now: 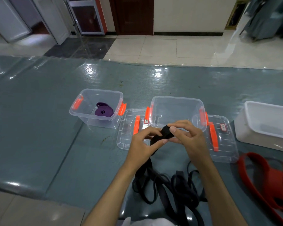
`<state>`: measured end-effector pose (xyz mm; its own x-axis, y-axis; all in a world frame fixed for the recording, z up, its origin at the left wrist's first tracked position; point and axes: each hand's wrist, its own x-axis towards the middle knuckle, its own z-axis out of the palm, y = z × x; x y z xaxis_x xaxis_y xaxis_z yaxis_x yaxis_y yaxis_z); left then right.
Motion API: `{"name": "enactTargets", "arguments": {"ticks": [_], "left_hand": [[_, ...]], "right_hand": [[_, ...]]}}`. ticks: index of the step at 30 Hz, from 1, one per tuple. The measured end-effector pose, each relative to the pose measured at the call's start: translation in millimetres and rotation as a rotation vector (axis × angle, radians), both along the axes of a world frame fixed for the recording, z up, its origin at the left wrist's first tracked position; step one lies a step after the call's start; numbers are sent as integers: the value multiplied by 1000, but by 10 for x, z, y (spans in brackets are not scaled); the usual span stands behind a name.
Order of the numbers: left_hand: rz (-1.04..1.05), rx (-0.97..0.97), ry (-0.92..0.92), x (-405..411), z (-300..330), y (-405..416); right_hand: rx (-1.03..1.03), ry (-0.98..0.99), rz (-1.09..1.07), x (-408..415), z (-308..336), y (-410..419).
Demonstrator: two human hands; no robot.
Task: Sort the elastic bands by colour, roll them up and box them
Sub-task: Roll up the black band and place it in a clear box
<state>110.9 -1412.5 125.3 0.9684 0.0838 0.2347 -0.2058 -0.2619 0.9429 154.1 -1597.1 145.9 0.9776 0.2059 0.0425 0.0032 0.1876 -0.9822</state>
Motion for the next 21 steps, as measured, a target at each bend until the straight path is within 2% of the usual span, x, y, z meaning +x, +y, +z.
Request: {"name": "enactTargets", "arguments": {"ticks": [4,7,10,12,16,18,21], "left_hand": [[25,310,-163,-16,12,-18],[97,580,-296,-32,35,-5],[118,677,-343,-74,15,12],[108,655,-327,-109,-25,9],[91,510,-266,-160,-58,-86],[99,362,-239,-165,-47,-108],[66,100,-163,-178,10,-145]], "right_hand": [[-48,45,19,-13,-8,-30],[-37,195,-53,-23,-30,-71],[-83,332,-81,-45,-54,-129],[2,397,-78,-78,-54,-159],[304,485,-35,-162,-55,-141],[392,534,-38,-189,-77,-135],[398,605,-15,-259,-98,-133]]}}
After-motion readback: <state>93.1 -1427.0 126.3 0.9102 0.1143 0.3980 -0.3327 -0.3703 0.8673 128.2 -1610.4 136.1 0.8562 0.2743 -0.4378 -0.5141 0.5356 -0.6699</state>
